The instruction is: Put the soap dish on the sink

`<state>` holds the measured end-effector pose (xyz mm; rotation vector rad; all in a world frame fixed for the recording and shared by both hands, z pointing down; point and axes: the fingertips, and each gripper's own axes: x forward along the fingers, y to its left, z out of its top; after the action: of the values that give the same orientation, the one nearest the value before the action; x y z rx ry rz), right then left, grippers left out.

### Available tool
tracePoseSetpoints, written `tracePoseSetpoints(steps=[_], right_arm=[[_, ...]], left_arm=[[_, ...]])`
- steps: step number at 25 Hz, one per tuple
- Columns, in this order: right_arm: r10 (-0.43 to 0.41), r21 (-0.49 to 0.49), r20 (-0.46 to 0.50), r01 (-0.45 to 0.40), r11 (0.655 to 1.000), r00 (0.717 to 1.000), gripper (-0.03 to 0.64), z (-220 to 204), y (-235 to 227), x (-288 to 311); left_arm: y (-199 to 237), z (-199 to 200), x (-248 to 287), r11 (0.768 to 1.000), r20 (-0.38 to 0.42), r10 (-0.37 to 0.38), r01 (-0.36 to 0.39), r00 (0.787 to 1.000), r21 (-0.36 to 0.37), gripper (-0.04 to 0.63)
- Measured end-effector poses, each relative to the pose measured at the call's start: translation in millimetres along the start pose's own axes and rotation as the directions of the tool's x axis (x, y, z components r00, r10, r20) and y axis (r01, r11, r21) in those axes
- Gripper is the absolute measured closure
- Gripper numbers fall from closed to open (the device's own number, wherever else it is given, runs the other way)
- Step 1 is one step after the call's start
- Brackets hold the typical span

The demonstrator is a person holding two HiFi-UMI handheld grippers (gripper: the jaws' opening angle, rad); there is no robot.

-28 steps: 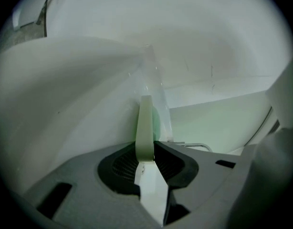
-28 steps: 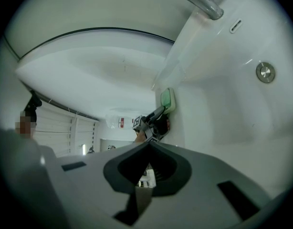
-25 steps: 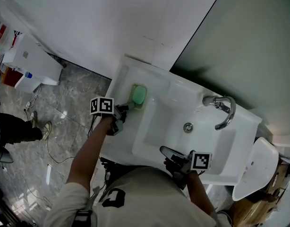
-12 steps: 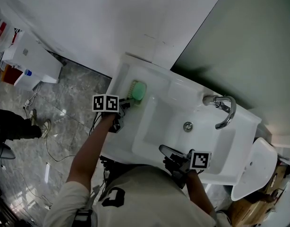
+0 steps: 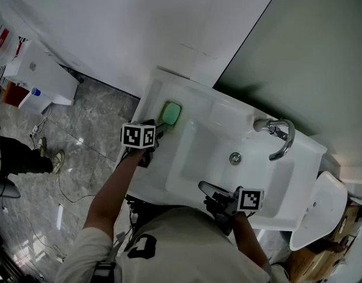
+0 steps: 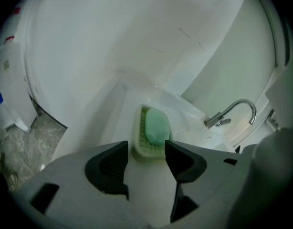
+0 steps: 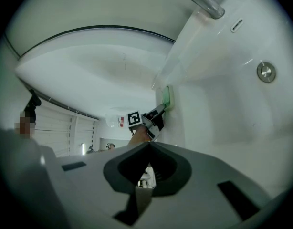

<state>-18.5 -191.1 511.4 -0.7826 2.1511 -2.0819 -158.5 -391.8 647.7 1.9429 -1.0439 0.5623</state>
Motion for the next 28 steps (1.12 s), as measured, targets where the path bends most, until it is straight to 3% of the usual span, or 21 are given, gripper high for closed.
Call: tracePoseSetpoints(steps=[3, 9, 14, 18, 24, 28], right_arm=[[0.007, -0.006, -0.002, -0.007, 1.000, 1.000, 0.607, 0.0, 1.1, 1.3], [0.012, -0.013, 0.004, -0.012, 1.000, 1.000, 0.607, 0.0, 3.6, 2.4], [0.006, -0.012, 0.005, -0.006, 1.000, 1.000, 0.607, 1.0, 1.6, 2.6], [0.006, 0.006, 0.003, -0.006, 1.000, 1.000, 0.607, -0.5, -0.5, 4.0], [-0.022, 0.009, -0.004, 0.022, 1.000, 1.000, 0.607, -0.4, -4.8, 1.9], [-0.001, 0.023, 0.002, 0.001, 1.000, 1.000, 0.607, 0.4, -3.2, 3.9]], left_arm=[[-1.0, -1.6, 1.0, 0.996, -0.011, 0.026, -0.026, 1.000, 0.080, 0.345], [-4.4, -3.7, 2.9, 0.987, -0.014, 0.016, -0.014, 1.000, 0.159, 0.325], [-19.5, -6.1, 4.8, 0.960, -0.028, -0.011, 0.019, 1.000, 0.281, 0.231], [-28.1, -13.0, 11.8, 0.929, -0.061, -0.001, 0.024, 0.998, 0.369, 0.215], [-17.3, -21.7, 22.0, 0.896, -0.059, 0.085, -0.050, 0.995, 0.442, 0.216], [-16.7, -23.4, 23.2, 0.888, -0.057, 0.107, -0.069, 0.993, 0.454, 0.218]])
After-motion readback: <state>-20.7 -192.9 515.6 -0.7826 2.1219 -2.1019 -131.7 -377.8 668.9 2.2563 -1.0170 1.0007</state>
